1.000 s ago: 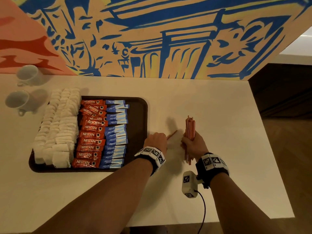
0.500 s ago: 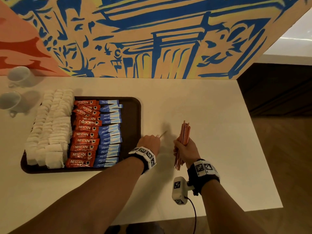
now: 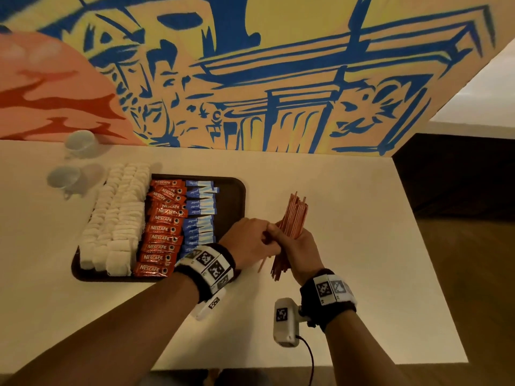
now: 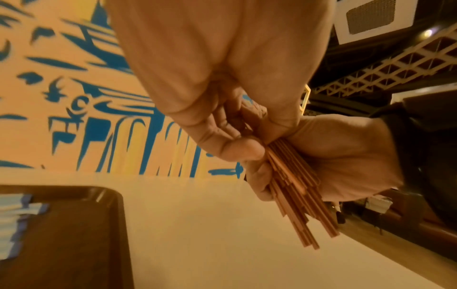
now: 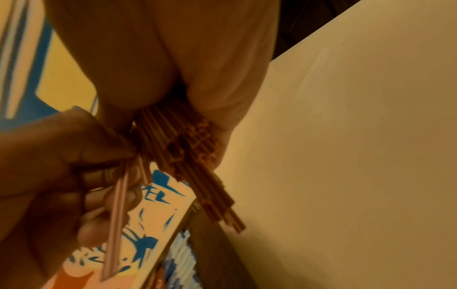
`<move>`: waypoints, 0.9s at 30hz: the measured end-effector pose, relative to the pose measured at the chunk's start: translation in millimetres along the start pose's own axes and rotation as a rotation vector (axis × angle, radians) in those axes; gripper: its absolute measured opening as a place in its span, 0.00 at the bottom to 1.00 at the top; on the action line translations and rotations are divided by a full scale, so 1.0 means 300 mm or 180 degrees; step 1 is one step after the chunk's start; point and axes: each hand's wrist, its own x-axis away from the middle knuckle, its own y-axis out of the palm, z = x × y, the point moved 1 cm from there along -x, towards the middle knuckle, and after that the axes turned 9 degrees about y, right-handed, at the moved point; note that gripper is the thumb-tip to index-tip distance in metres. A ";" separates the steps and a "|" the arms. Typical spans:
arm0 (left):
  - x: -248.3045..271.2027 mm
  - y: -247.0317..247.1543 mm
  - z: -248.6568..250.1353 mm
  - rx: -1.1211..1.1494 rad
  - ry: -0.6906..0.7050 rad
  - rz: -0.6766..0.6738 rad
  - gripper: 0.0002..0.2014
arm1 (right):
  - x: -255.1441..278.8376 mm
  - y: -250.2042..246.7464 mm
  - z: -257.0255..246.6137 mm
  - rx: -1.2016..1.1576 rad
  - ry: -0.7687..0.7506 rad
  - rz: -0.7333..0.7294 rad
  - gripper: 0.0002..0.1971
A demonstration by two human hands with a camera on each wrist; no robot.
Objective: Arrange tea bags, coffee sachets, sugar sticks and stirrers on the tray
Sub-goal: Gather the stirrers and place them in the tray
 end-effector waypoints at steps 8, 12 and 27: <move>0.141 -0.140 0.041 0.0687 0.0229 0.0808 0.05 | 0.066 0.104 -0.135 -0.0117 -0.0144 0.0215 0.18; 0.214 -0.192 0.012 0.1267 -0.0402 0.1062 0.12 | 0.105 0.146 -0.194 -0.0452 -0.0385 0.0192 0.14; 0.356 -0.377 -0.010 0.4103 -0.1140 0.0376 0.17 | 0.162 0.471 -0.313 -0.0029 -0.0860 -0.0061 0.09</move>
